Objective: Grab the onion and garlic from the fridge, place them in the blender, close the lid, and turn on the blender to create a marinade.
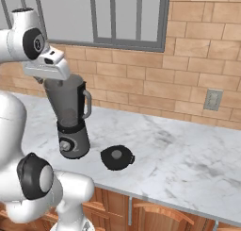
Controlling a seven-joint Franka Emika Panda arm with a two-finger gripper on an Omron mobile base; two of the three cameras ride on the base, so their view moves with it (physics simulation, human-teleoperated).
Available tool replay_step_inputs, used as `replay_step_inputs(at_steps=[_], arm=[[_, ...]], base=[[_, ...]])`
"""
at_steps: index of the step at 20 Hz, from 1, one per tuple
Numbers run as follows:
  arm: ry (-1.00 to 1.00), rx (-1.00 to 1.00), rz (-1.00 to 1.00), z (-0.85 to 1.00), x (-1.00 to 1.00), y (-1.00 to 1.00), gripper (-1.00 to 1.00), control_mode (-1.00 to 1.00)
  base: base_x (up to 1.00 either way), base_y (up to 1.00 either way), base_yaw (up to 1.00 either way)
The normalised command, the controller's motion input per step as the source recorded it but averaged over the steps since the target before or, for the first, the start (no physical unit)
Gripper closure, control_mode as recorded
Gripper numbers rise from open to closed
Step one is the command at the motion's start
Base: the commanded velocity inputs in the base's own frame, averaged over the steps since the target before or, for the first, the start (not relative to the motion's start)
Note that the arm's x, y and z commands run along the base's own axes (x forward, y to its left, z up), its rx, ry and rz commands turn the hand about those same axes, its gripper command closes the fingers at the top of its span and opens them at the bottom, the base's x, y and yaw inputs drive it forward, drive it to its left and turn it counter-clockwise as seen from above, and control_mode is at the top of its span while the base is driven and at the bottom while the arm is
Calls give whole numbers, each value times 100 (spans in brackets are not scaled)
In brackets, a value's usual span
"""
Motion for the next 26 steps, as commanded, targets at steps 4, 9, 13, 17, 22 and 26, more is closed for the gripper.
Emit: replay_step_inputs(at_steps=[4,9,13,17,22,26], arm=[[-13,0,0,-35,-100,-3,-100,-100],[-9,0,0,-45,-96,-57,-100,-100],[-1,0,0,-44,-57,-91,-100,-100],[0,1,-6,-23,-16,-12,-100,-100],[1,-4,0,-19,2,0,-100,-100],[-2,0,5,-14,-65,-12,-100,-100]], base=[[0,0,0],[0,0,0],[0,0,0],[0,0,0],[0,0,0],[0,0,0]])
